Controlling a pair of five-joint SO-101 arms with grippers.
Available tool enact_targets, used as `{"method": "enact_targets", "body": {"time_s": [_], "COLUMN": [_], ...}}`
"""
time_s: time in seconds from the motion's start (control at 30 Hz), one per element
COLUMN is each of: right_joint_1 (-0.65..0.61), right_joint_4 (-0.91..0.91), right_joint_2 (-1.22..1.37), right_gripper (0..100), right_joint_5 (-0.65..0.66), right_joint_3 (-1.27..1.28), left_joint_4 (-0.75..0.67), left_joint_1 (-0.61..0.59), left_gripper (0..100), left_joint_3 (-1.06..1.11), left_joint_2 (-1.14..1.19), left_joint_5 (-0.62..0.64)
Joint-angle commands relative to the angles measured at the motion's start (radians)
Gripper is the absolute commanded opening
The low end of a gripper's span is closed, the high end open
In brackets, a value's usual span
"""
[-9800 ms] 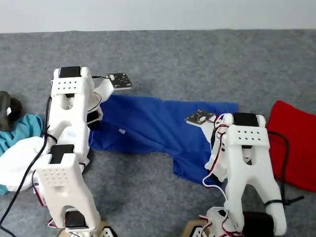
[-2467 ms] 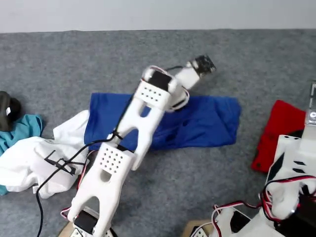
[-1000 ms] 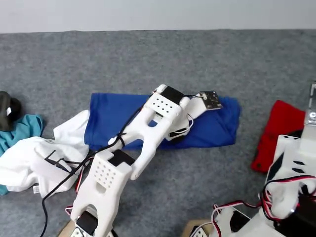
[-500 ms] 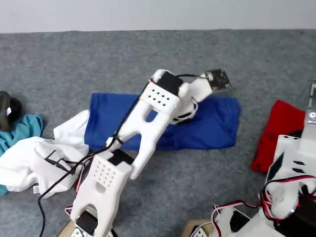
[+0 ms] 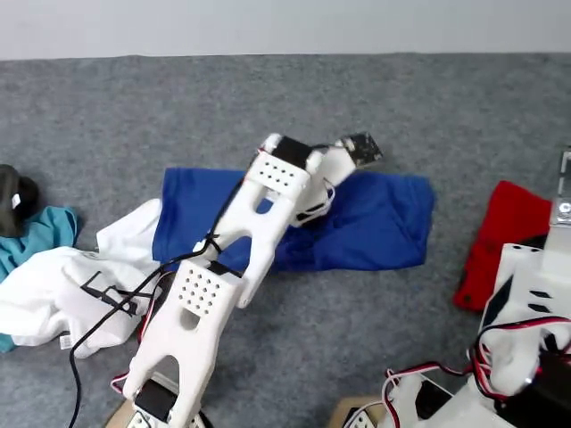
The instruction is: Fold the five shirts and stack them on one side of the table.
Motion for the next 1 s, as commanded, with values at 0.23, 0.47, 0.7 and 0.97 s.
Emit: {"method": "enact_targets", "body": {"time_s": [0.23,0.47,0.7,0.97], "right_joint_1": [0.01,0.01,0.01,0.01], "right_joint_4": [0.041,0.041,0.041,0.041], "right_joint_2": [0.01,0.01,0.012,0.012], "right_gripper": [0.9,0.9,0.9,0.9], "right_joint_5": [-0.011,-0.006,-0.006,-0.006], "right_joint_3": [0.0,0.0,0.0,0.0], "left_joint_4": [0.112,0.107,0.106,0.094], "left_joint_1": [0.054,0.089,0.069,-0.002], "left_gripper": [12,12,12,12], "left_joint_3": [-0.206,-0.205,-0.213,-0.269], "left_joint_2": [-0.009,0.009,0.129,0.155], "left_joint_5": [0.051,0.057,0.051,0.049]}}
